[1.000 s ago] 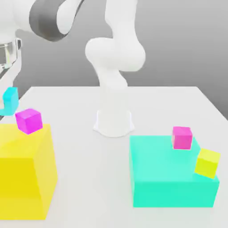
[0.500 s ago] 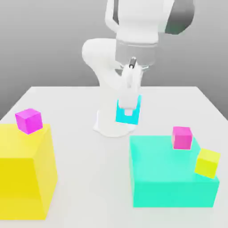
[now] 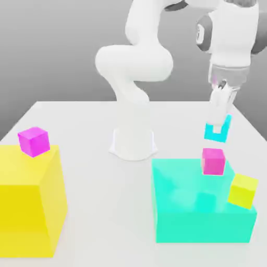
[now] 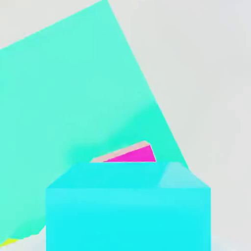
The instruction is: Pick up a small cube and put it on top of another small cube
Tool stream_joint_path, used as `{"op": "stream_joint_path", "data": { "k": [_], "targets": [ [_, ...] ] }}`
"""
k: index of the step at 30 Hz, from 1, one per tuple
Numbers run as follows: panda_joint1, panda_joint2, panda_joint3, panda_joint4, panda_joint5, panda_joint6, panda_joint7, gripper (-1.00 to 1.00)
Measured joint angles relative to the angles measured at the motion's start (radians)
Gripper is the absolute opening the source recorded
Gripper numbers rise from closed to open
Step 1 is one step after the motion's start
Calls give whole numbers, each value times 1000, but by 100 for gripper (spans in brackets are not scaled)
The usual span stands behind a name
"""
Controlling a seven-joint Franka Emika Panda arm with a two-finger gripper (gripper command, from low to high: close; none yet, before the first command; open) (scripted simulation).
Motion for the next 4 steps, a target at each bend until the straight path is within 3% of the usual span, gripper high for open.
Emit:
{"op": "stream_joint_path", "data": {
  "k": [1,4],
  "targets": [
    [-8,23,28,-10,17,35,-3,100],
    [-8,23,28,-10,17,35,-3,100]
  ]
}}
